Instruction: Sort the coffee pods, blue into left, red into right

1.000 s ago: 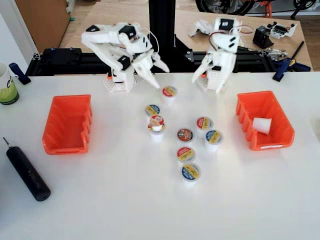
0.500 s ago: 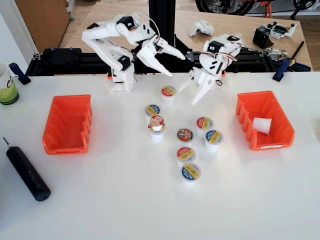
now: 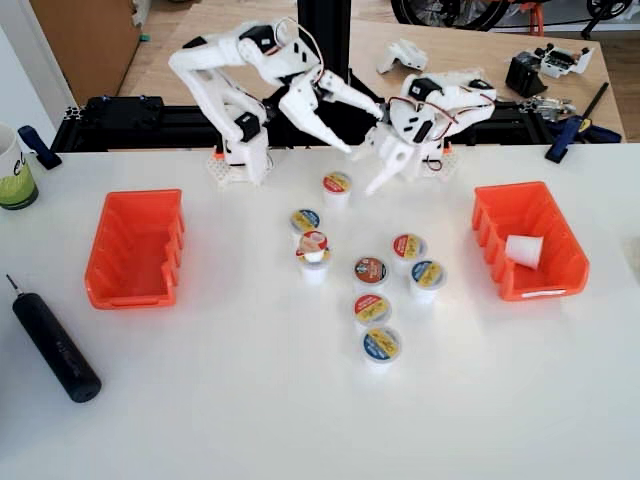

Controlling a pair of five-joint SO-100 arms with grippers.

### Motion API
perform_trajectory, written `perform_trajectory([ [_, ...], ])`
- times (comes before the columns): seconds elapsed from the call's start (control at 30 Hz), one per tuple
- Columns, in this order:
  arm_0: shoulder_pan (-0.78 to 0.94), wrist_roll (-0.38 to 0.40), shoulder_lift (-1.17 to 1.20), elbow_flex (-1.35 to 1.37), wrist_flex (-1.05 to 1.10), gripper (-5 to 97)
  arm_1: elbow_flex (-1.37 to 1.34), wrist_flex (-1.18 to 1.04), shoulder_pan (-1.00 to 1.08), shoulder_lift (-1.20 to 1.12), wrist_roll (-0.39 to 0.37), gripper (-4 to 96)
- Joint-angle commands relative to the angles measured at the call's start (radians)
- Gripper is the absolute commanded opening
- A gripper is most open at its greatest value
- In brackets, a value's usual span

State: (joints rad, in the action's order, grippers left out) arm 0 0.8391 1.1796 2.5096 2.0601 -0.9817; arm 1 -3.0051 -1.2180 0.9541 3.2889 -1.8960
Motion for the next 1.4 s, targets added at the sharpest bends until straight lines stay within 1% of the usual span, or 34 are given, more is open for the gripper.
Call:
perform_trajectory([
  [0.0, -0.006, -0.032, -0.012, -0.064, 0.018, 30, -0.072, 0.186, 0.038, 0.002, 0.058, 42.3],
  [0.07, -0.006, -0.035, -0.012, -0.064, 0.018, 30, -0.123, 0.267, 0.046, 0.003, 0.066, 42.4],
  [0.3, -0.012, -0.035, -0.014, -0.064, 0.018, 30, -0.121, 0.314, 0.094, 0.002, 0.135, 43.0],
  [0.5, -0.014, -0.034, -0.023, -0.064, 0.026, 30, -0.123, 0.313, 0.077, -0.005, 0.144, 43.1],
  [0.7, -0.015, -0.031, -0.031, -0.061, 0.031, 30, -0.123, 0.314, 0.048, -0.006, 0.123, 43.8],
  [0.83, -0.021, -0.018, -0.031, -0.06, 0.031, 30, -0.123, 0.364, 0.048, -0.006, 0.152, 44.3],
  [1.17, -0.018, -0.015, -0.031, -0.054, 0.028, 30, -0.124, 0.345, 0.003, -0.029, 0.078, 44.7],
  [1.27, -0.017, -0.014, -0.029, -0.049, 0.023, 30, -0.124, 0.451, 0.009, -0.146, 0.069, 44.2],
  [1.37, -0.012, -0.003, -0.025, -0.044, 0.014, 30, -0.124, 0.64, 0.015, -0.345, 0.054, 43.8],
])
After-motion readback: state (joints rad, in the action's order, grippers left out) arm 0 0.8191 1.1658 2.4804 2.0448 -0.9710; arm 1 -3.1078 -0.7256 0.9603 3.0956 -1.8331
